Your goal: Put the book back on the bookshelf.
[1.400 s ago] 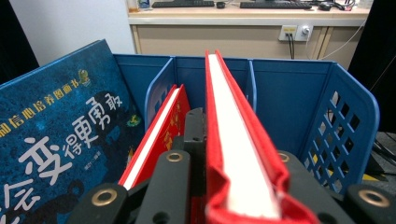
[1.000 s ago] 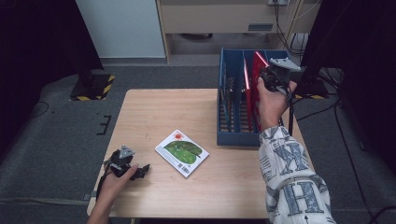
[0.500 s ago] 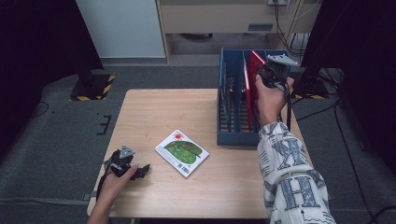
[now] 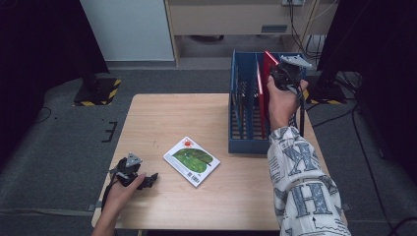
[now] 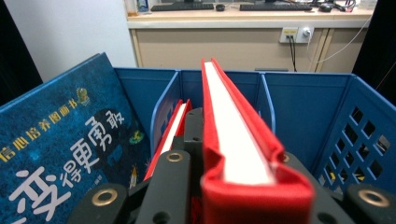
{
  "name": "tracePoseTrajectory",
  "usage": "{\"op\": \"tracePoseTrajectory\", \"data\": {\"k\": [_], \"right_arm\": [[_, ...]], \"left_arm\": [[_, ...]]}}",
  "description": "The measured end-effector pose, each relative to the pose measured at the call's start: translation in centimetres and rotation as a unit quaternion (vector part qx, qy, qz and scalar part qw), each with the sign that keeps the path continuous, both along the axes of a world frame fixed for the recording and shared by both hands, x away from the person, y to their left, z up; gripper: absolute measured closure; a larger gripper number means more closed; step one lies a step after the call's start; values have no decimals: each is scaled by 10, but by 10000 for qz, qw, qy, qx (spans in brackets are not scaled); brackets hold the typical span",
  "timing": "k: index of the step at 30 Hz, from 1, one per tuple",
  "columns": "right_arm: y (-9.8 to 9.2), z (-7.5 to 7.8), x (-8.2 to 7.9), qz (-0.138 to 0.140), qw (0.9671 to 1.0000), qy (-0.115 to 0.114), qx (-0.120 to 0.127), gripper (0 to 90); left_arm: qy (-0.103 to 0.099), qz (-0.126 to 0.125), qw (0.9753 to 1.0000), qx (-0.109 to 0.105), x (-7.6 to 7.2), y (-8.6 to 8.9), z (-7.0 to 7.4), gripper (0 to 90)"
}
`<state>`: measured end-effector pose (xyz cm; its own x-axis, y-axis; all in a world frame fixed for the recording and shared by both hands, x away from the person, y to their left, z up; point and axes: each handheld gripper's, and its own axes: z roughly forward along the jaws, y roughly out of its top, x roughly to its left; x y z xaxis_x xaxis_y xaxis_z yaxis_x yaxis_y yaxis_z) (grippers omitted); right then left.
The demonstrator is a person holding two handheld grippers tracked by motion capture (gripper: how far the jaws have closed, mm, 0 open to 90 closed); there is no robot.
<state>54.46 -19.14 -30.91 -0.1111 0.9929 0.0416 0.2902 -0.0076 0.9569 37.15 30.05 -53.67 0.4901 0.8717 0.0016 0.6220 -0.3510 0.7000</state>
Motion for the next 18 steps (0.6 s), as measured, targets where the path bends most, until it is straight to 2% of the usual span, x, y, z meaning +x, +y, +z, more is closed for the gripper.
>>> {"op": "tracePoseTrajectory", "data": {"k": [9,18], "right_arm": [[0,-11,1,-82,9999,-44,86,780],[4,-12,2,-8,10000,-22,57,773]], "left_arm": [[5,1,10000,-13,0,0,0,0],[5,-11,10000,-4,0,0,0,0]]}}
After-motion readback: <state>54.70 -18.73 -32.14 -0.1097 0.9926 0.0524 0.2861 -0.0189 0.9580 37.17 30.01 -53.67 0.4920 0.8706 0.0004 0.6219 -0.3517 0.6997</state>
